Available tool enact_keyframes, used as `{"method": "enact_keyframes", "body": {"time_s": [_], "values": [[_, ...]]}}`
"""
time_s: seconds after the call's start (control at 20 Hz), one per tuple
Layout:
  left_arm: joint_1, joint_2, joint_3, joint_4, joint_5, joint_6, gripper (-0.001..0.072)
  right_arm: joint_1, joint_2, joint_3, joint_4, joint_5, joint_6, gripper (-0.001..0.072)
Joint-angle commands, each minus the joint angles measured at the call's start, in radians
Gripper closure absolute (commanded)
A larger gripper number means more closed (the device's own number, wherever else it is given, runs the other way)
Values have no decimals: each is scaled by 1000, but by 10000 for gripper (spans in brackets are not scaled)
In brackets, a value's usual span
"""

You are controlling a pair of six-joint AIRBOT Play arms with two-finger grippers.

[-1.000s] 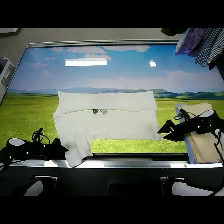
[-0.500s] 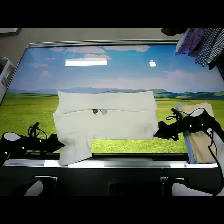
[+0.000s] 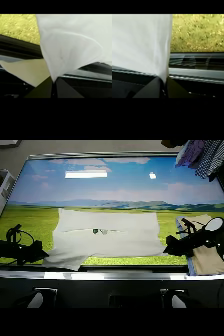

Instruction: Fold the clothes and pants, and hang the long-sleeved shirts on hangers.

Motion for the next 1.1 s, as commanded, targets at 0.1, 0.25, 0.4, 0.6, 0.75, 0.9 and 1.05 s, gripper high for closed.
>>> {"method": "enact_keyframes", "body": {"time_s": [0.1, 0.25, 0.4, 0.6, 0.75, 0.9, 1.05], "values": [[-2, -119, 97, -127, 119, 16, 697, 1, -17, 84, 34, -116, -18, 687], [-2, -290, 187, -220, 191, 58, 696, 1, -134, 188, 68, -209, -45, 687], [-33, -464, 320, -224, 240, 77, 696, 2, -268, 277, 113, -301, -69, 687], [-92, -697, 552, -225, 242, 76, 697, 2, -406, 350, 179, -378, -69, 687], [-126, -850, 718, -224, 240, 71, 697, 2, -481, 374, 229, -437, -82, 686], [-151, -990, 860, -224, 240, 68, 696, 2, -534, 374, 271, -492, -99, 686], [-173, -1083, 945, -224, 242, 71, 694, 2, -570, 374, 318, -510, -126, 597]]}}
